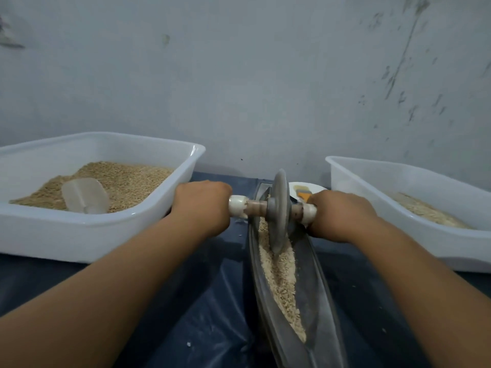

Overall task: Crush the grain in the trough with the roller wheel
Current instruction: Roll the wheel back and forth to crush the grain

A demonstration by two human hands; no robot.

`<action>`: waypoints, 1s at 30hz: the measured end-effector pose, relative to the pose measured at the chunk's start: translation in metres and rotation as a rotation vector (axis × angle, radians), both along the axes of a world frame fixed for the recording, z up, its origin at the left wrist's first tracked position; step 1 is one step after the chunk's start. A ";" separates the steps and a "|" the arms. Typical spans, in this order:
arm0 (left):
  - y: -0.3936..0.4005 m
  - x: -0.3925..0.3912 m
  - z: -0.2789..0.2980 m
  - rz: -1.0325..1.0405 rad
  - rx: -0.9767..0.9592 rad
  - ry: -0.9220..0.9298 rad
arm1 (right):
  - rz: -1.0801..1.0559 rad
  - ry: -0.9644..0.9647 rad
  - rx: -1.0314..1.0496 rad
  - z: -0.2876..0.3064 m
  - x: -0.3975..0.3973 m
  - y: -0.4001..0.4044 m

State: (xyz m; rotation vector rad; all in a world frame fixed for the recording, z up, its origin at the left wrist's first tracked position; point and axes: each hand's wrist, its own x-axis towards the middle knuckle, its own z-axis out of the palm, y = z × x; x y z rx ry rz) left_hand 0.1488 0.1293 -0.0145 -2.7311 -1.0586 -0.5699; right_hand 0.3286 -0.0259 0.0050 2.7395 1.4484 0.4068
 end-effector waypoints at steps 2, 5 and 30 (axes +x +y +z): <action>0.004 -0.007 -0.011 -0.005 0.011 0.004 | 0.014 -0.011 -0.039 -0.003 0.003 -0.003; 0.007 -0.008 -0.011 -0.022 -0.031 0.026 | 0.034 -0.030 -0.061 -0.001 0.008 -0.001; 0.000 0.010 0.023 -0.053 0.024 0.102 | -0.011 0.260 -0.026 -0.002 0.014 0.003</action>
